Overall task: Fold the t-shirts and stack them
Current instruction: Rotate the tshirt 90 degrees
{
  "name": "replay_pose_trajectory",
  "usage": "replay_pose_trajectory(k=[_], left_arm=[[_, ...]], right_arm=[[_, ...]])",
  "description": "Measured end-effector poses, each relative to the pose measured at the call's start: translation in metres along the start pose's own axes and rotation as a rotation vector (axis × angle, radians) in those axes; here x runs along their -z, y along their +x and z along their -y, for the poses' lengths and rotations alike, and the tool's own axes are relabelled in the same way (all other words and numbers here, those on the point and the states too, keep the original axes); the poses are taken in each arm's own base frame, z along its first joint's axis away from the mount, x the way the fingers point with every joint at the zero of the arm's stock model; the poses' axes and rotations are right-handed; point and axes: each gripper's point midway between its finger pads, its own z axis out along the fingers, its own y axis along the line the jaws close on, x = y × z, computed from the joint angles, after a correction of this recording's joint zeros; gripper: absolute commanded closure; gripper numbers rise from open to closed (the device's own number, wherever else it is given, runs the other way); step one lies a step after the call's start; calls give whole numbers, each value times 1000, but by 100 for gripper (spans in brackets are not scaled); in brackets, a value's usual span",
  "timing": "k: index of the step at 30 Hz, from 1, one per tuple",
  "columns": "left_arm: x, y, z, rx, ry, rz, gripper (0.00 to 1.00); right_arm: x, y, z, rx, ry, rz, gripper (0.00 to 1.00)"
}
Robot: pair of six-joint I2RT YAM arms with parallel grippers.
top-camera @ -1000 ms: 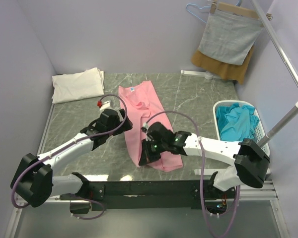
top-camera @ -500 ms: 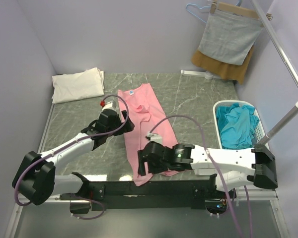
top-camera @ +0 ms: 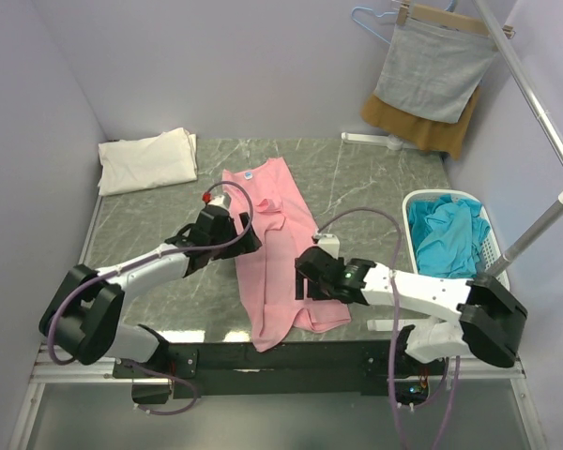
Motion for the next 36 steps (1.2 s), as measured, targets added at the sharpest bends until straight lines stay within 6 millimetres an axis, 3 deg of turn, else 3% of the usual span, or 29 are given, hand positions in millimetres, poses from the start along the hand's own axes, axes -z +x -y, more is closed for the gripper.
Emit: replay_pose_trajectory(k=[6,11,20,25,31,34,36], left_arm=[[-15,0,12,-16,39,-39,0],[-28,-1,17,-30,41,-65,1],[-57,-9,24,-58,26,-97,1],[-74,-5,21,-65,12,-130,1],[-85,-17,25,-77,26,-127,1],[-89,-21,26,-87,33,-128,0],[-89,-20,26,-93,35,-131,1]], right_arm=[[-27,-13,-24,81,37,-34,21],[-41,-1,-22,139,104,-90,21],[-17,48,-19,287,145,-190,21],[0,82,-30,354,105,-259,22],[31,127,-48,428,1,-361,22],[44,135,-53,435,-33,-370,20],[50,127,-46,426,-1,-343,20]])
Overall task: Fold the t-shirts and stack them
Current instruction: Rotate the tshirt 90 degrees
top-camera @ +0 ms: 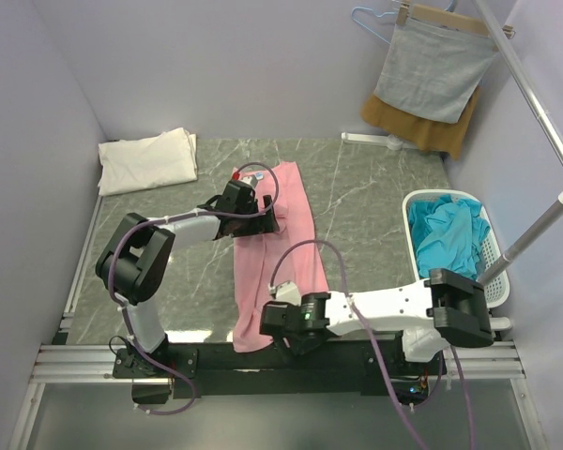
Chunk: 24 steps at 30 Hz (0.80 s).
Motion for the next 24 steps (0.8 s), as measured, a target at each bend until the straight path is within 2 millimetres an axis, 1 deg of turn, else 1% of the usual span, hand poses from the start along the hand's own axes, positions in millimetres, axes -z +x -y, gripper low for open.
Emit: replay_pose_trajectory(k=[2,4,6,7,8,10,11,13,16,17,19,21,24], left_arm=[[0,1,0,-6,1,-3,1],[0,1,0,-11,2,-3,0],[0,1,0,-17,3,-6,0],[1,1,0,-18,3,-9,1],[1,2,0,-20,5,-13,0],[2,2,0,-24,4,-19,1],[2,3,0,-26,4,-23,1],[3,4,0,-31,2,-31,1],[4,5,-1,-44,-3,-40,0],[6,6,-2,-47,-7,-44,1],[12,5,-2,-48,-15,-45,0],[20,2,0,-49,-11,-32,0],[33,-9,9,-54,13,7,1]], right_arm=[[8,-10,15,-33,47,41,20],[17,-28,29,-84,73,102,20],[27,-49,40,-140,63,168,20],[30,-56,43,-164,53,192,20],[34,-68,46,-190,37,226,20],[33,-84,50,-221,28,266,20],[31,-90,51,-227,29,276,20],[20,-99,53,-229,52,281,20],[-2,-105,61,-222,101,259,20],[-12,-109,65,-229,109,251,20],[-22,-115,76,-253,124,247,20],[-29,-124,90,-286,126,253,21],[-34,-139,102,-318,113,270,21]])
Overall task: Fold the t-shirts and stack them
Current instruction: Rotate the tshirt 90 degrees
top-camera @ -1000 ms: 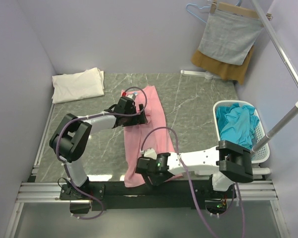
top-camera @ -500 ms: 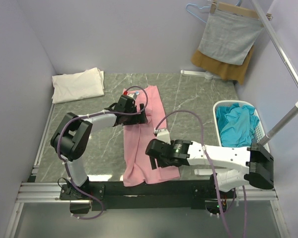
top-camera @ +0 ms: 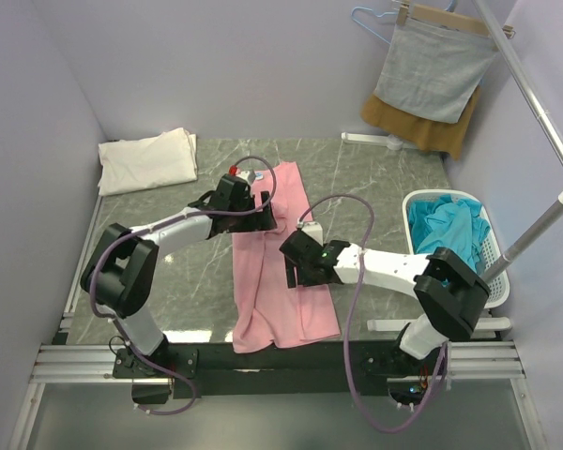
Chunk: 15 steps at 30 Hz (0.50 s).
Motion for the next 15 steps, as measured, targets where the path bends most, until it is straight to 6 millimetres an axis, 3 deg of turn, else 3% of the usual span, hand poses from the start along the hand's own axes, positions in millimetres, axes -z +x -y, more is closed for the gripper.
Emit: replay_pose_trajectory(k=[4,8,15], left_arm=[[-7,-3,-1,0,-1,-3,0],[-41,3,-14,2,-33,-60,1],[-79,-49,-7,17,2,-22,0]], right_arm=[[-14,-4,1,16,-7,-12,20],[-25,-4,-1,39,-7,-39,20],[-32,-21,1,17,-44,-41,19]])
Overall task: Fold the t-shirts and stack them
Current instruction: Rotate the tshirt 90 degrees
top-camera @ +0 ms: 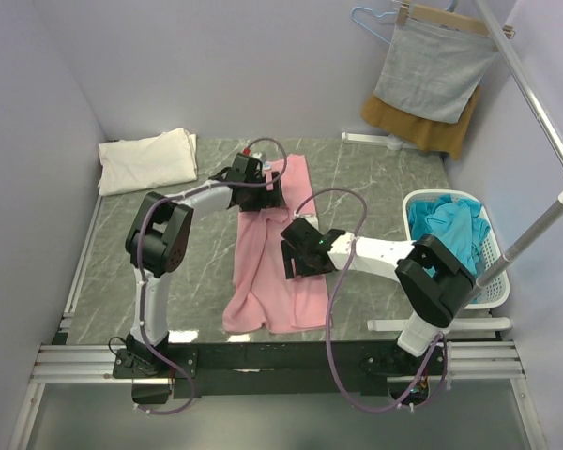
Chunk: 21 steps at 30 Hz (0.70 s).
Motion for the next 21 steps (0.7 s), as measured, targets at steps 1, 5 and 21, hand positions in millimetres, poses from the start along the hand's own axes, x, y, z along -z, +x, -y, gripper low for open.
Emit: replay_pose_trajectory(k=[1,5,21], left_arm=[[-5,-5,-1,3,1,-4,1],[-27,-42,-3,7,11,11,0],[58,-73,-27,73,-35,86,1]], right_arm=[[-1,-2,0,-1,-3,-3,18],[-7,-23,-3,3,-15,0,18],[16,-119,-3,-9,-115,127,19]])
